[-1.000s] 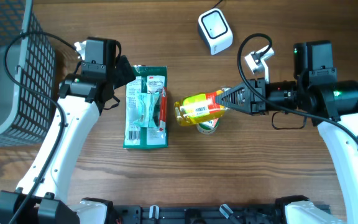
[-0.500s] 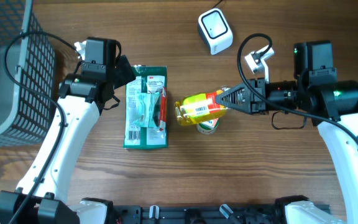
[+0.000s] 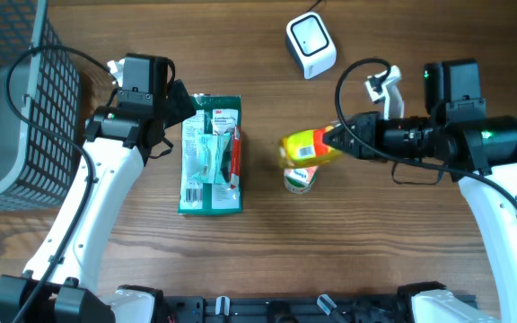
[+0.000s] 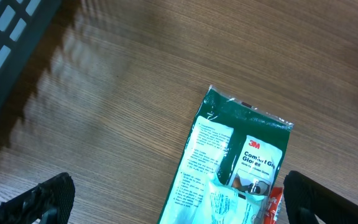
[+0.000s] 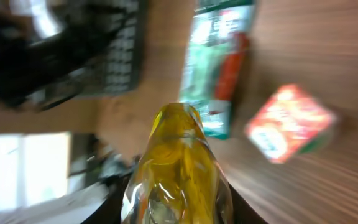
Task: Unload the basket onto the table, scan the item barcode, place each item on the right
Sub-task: 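Turn the bottle upright and raise it with the right gripper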
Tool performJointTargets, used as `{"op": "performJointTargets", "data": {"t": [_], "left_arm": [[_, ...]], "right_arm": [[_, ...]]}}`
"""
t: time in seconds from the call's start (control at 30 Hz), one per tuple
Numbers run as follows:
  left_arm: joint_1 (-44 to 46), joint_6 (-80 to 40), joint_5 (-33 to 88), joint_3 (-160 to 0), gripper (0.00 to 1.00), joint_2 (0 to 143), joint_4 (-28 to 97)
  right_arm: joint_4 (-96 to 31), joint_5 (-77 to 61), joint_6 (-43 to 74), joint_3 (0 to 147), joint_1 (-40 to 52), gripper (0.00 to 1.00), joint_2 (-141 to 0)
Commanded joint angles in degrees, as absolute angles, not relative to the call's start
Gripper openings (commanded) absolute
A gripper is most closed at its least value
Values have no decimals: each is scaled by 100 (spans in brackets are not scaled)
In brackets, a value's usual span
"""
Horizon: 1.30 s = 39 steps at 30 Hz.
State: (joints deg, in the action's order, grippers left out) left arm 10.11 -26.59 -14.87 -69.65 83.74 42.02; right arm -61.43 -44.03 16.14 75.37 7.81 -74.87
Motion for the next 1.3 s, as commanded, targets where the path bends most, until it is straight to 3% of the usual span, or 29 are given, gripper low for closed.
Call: {"op": "performJointTargets", "data": {"t": [0.0,0.23,0.7,1.03,1.27], "left_arm": [[985,-2571,-1476,-6945,100,8401,4187],[985,-2569,-1476,-6945,100,8401,4187],[985,-2571,-1476,-6945,100,8401,4187],[985,-2569,-1476,-6945,100,8401,4187],[985,-2569,-1476,-6945,100,8401,4187]], "right_arm": [[-6195,-3052,1525,7599,786,5,-7443],[-6746,-384,2453,7599,786,4,-7915],[-6716,-320,2464,7599,786,4,-9430],[-6593,-301,2720,7599,786,5,-9710],[-5710,-152,2711,7601,786,4,-9708]]}}
